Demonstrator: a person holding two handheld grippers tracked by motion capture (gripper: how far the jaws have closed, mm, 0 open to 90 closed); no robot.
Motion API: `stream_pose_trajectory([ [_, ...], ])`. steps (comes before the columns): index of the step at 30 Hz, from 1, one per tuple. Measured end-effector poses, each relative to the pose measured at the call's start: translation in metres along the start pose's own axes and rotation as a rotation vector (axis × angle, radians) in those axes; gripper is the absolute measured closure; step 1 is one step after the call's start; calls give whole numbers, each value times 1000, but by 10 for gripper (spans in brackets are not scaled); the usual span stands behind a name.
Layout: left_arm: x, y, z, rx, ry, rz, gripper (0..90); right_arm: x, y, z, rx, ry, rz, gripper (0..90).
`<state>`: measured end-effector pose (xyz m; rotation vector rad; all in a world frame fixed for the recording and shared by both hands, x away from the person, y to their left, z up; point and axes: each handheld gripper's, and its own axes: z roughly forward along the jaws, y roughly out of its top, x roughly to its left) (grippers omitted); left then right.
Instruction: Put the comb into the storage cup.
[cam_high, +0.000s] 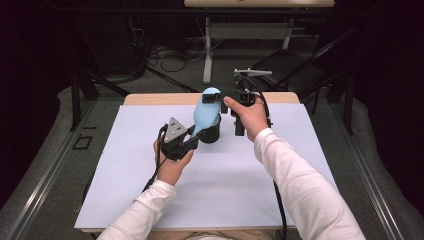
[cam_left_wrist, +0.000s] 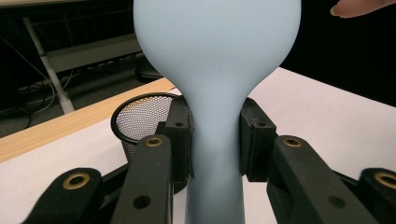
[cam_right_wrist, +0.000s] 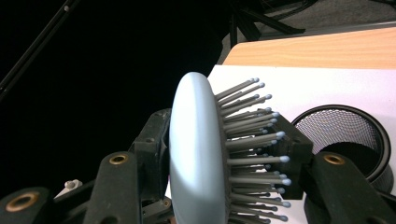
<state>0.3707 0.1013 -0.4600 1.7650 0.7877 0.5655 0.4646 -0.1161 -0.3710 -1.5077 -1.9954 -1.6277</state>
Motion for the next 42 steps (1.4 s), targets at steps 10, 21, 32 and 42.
stream_pose_trajectory([
  [10,-1,0,0,-2,-7,-1,695,-1,0,-1,4,7,2,477],
  [21,-1,-1,1,-1,-10,-9,692,-3,1,-1,20,13,31,486],
  [32,0,-1,1,-7,-17,-29,679,-4,2,-2,25,14,53,493],
  [42,1,-2,2,-6,-11,-43,636,-5,2,-3,15,13,57,496],
])
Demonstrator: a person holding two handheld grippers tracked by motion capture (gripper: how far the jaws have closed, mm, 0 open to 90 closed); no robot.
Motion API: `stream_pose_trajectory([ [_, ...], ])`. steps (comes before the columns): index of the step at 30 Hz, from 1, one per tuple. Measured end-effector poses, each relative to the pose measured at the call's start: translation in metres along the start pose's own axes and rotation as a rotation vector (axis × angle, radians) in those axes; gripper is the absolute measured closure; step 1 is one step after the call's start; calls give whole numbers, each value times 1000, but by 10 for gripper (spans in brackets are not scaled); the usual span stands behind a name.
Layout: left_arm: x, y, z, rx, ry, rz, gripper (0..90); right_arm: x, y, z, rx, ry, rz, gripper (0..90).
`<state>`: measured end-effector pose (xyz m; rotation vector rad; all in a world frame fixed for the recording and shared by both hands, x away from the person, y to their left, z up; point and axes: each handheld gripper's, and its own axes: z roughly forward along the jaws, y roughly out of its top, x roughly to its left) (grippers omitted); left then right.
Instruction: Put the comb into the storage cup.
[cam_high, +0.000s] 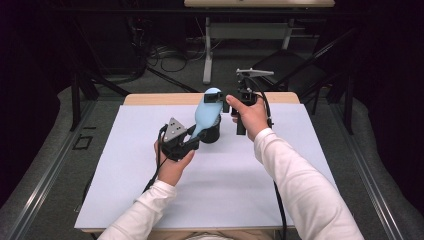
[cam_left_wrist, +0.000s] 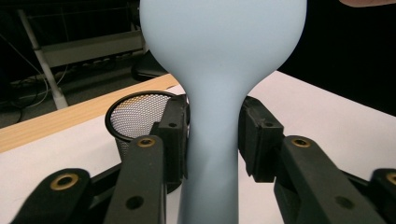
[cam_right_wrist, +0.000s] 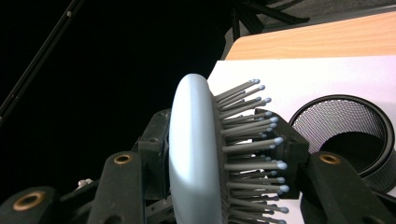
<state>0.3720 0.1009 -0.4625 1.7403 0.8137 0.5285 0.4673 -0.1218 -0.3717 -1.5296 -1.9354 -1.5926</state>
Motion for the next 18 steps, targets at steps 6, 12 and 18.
stream_pose_trajectory([
  [6,0,-1,1,2,-11,-7,589,0,1,-1,-9,-9,-4,498],
  [12,-1,-1,2,1,-11,-10,549,-1,1,-2,-16,-15,-5,499],
  [18,0,-1,1,-9,-10,-24,501,-2,2,-2,-20,-20,-5,499],
])
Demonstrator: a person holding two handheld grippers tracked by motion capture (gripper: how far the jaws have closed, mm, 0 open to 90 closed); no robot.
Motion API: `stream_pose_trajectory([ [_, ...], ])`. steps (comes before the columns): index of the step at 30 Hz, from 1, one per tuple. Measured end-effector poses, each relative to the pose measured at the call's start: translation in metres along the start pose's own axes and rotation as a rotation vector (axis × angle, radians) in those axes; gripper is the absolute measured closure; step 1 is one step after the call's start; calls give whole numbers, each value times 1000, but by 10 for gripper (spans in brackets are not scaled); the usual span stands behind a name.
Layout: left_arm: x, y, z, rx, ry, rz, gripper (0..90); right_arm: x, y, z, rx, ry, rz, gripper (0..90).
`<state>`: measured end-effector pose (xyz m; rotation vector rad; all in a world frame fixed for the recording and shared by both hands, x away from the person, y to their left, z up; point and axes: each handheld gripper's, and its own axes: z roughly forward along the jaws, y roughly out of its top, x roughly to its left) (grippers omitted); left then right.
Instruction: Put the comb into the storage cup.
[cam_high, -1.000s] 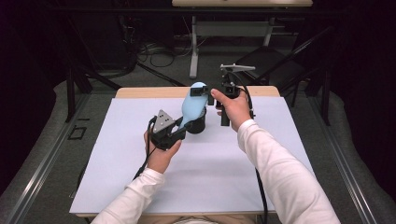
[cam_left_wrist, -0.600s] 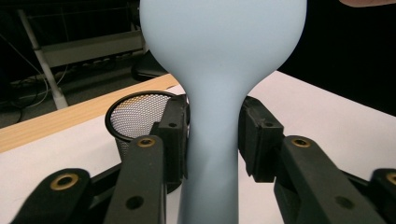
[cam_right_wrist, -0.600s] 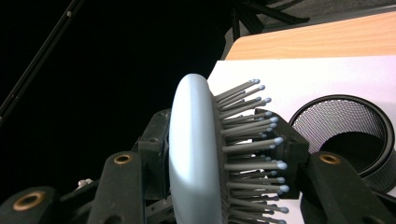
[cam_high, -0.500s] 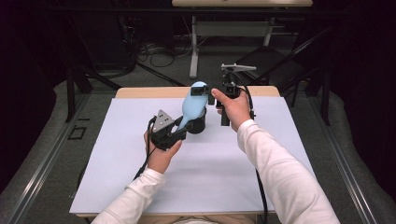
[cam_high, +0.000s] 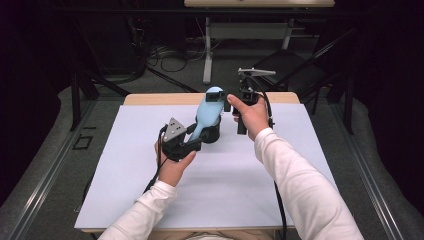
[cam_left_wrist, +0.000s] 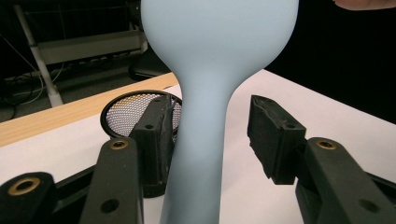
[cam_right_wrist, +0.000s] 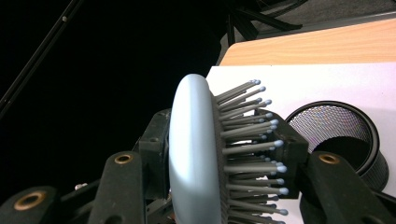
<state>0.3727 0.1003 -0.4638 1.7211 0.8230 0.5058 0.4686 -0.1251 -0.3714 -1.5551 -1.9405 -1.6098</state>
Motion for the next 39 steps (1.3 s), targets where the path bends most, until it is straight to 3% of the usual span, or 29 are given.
stream_pose_trajectory([
  [24,3,2,-1,-15,8,-23,401,-9,3,-6,-25,-36,3,499],
  [30,3,3,-3,-17,30,-25,365,-11,5,-11,-40,-47,-1,500],
  [39,3,6,-5,8,34,-31,346,-14,8,-19,-70,-63,0,499],
])
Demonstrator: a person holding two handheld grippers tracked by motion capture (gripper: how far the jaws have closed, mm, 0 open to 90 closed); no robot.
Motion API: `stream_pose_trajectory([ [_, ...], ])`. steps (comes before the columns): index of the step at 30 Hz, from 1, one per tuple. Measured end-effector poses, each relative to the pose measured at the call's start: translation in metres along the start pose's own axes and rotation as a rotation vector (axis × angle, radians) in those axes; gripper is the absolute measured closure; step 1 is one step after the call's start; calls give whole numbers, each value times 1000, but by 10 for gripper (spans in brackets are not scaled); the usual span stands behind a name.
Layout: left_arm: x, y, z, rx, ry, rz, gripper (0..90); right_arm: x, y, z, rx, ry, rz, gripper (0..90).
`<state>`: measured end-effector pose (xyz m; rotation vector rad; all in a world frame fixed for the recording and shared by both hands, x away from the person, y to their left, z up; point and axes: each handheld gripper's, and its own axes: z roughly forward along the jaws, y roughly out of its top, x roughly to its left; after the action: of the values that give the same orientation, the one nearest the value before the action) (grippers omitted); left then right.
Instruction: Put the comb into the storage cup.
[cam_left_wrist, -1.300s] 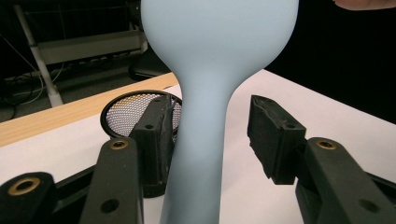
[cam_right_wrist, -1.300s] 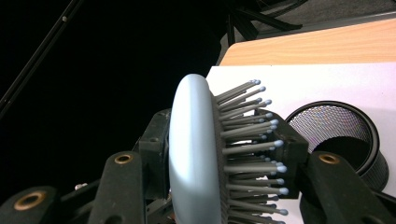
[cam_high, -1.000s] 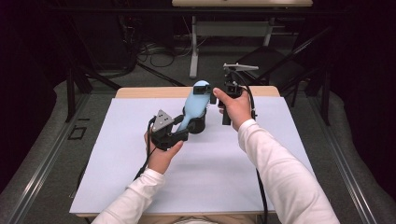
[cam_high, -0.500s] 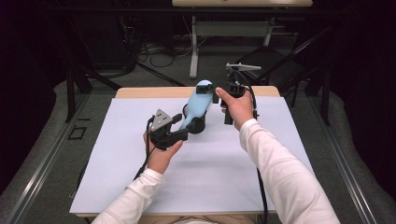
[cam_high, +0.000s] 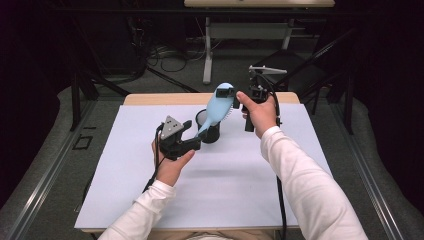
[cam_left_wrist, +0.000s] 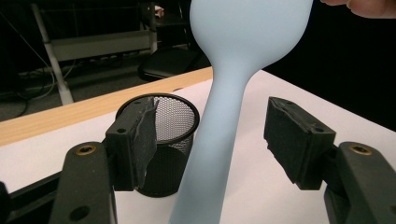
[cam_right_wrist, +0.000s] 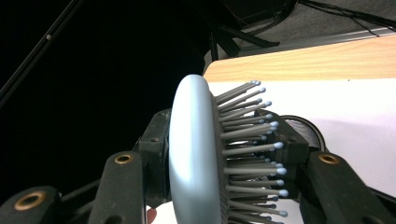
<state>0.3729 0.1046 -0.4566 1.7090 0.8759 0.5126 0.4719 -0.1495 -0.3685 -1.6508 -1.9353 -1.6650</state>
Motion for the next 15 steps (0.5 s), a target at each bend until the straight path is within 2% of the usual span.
stream_pose_trajectory([
  [3,0,0,1,0,-12,4,353,-1,1,-2,-5,-3,0,500],
  [15,2,1,1,11,-17,10,365,-3,3,-9,-24,-16,-3,499],
])
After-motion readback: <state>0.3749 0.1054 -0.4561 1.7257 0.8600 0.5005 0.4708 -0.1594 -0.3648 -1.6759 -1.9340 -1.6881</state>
